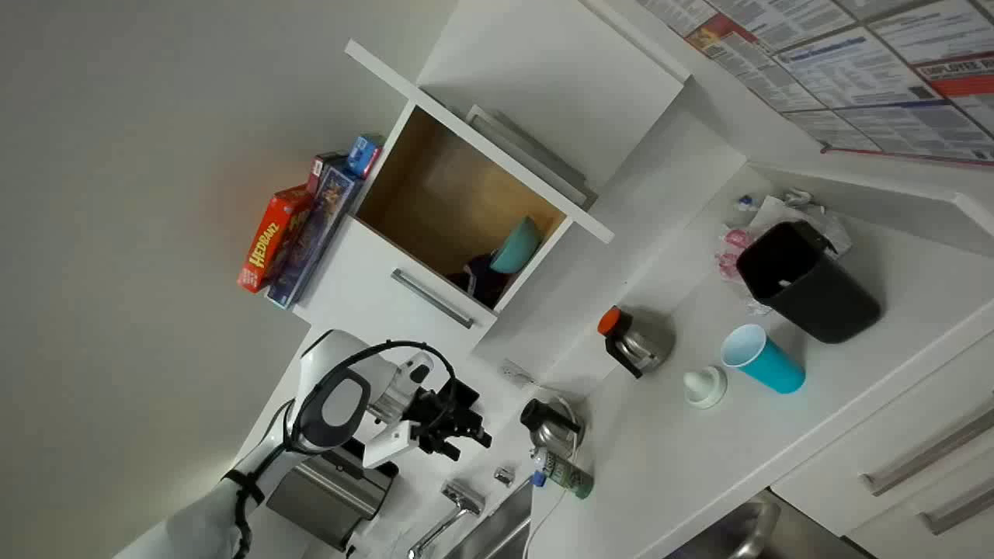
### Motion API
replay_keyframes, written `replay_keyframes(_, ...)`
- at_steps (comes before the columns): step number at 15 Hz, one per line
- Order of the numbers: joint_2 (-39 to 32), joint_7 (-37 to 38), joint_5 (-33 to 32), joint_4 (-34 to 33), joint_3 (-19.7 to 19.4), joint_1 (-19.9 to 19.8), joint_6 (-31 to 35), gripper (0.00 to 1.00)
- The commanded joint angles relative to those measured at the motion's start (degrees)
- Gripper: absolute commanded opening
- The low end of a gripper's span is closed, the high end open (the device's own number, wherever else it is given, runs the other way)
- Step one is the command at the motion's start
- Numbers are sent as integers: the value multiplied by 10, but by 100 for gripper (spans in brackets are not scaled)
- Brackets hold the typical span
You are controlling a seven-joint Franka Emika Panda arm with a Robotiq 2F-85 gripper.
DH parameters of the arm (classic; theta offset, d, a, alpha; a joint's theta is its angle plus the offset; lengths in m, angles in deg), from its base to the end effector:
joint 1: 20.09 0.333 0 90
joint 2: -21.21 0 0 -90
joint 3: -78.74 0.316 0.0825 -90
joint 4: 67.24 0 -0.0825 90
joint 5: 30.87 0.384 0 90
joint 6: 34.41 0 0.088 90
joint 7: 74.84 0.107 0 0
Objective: Remove the blue bowl from the open upper cabinet and place it on the countertop
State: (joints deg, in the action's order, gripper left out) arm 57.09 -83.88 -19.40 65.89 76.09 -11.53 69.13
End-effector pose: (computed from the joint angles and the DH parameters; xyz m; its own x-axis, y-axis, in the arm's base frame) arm 0.3691 0.0516 0.5759 0.9672 0.2137 0.1370 0.2387 -0.9493 -0.2048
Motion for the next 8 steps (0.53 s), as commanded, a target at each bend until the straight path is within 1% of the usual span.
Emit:
replay_keyframes(1, -1, -5, 5, -1, 8, -11, -2, 100)
replay_keyframes(6, -1, -5, 5, -1, 8, -11, -2, 100)
replay_keyframes(7, -4, -3, 8, -3, 9, -11, 6, 100)
replay_keyframes(8, -11, 7, 6, -6, 15, -14, 27, 100)
